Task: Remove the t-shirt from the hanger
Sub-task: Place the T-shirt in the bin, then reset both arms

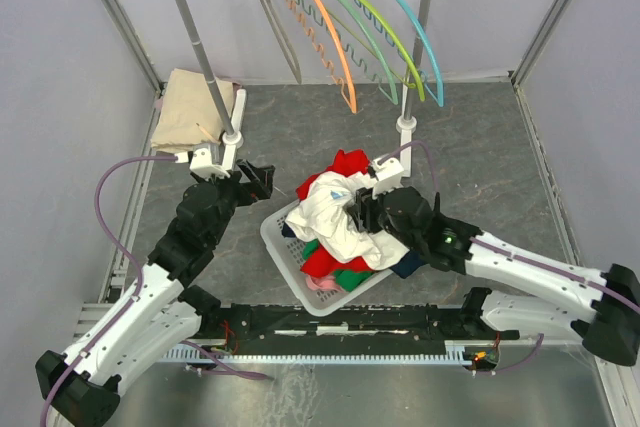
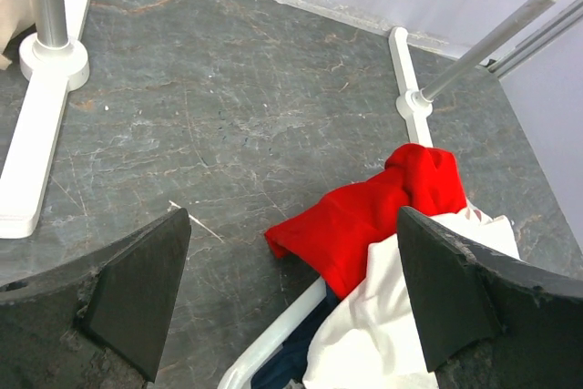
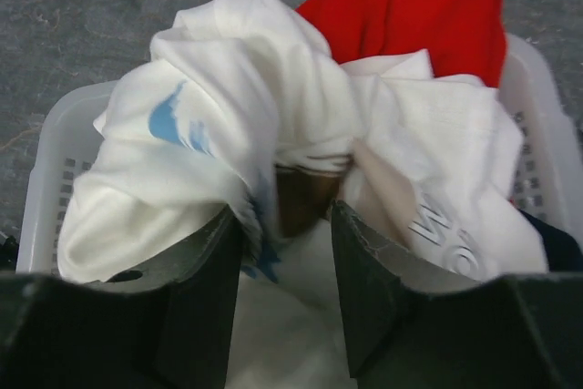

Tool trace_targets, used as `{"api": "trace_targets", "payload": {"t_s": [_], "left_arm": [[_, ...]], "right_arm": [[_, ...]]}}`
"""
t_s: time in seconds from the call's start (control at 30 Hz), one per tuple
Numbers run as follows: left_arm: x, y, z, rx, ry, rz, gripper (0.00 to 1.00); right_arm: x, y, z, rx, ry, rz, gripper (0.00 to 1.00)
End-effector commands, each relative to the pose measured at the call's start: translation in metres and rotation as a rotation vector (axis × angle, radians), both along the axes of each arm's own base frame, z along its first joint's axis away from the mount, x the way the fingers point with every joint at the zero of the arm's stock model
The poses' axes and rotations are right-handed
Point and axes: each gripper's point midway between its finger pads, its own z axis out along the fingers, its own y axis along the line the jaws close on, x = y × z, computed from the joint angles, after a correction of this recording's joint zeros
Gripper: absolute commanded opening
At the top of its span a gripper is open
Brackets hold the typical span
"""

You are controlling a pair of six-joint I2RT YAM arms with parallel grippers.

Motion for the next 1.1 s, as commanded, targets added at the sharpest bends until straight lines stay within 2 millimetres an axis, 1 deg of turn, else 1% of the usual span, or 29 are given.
{"api": "trace_targets", "payload": {"t_s": [0.0, 0.07, 0.2, 0.3, 0.37, 0.5, 0.57, 0.63, 0.7, 0.77, 0.83, 1.07], "left_arm": [[0.004, 0.006, 0.010, -0.025, -0.043, 0.047, 0.99], [0.003, 0.007, 0.009, -0.028, -0.048, 0.050, 0.99], [0.002, 0.010, 0.006, -0.031, -0.052, 0.061, 0.99], [0.000, 0.013, 0.003, -0.036, -0.056, 0.072, 0.99], [-0.001, 0.016, 0.005, -0.045, -0.068, 0.083, 0.99], [-0.003, 0.018, 0.009, -0.055, -0.084, 0.089, 0.99], [-0.003, 0.020, 0.009, -0.058, -0.087, 0.094, 0.99], [-0.004, 0.020, 0.009, -0.062, -0.088, 0.099, 0.99], [-0.003, 0.021, 0.011, -0.064, -0.097, 0.101, 0.99], [-0.002, 0.022, 0.010, -0.060, -0.097, 0.107, 0.99], [-0.001, 0.022, 0.009, -0.059, -0.102, 0.110, 0.99], [-0.001, 0.022, 0.010, -0.059, -0.111, 0.109, 0.99]], "right_arm": [[-0.002, -0.031, 0.016, -0.029, -0.055, -0.058, 0.56], [-0.004, -0.037, 0.027, -0.014, -0.075, -0.064, 0.61], [-0.009, -0.054, 0.046, 0.039, -0.117, -0.098, 0.69], [-0.012, -0.078, 0.058, 0.093, -0.152, -0.177, 0.75], [-0.012, -0.102, 0.061, 0.122, -0.177, -0.273, 0.83], [-0.015, -0.167, 0.065, 0.165, -0.233, -0.527, 1.00], [-0.021, -0.199, 0.069, 0.211, -0.269, -0.646, 1.00], [-0.026, -0.228, 0.067, 0.236, -0.294, -0.762, 1.00], [-0.032, -0.248, 0.065, 0.247, -0.312, -0.827, 0.99], [-0.037, -0.262, 0.065, 0.255, -0.328, -0.867, 1.00], [-0.040, -0.270, 0.066, 0.262, -0.338, -0.884, 0.99], [-0.044, -0.280, 0.066, 0.215, -0.346, -0.907, 1.00]]}}
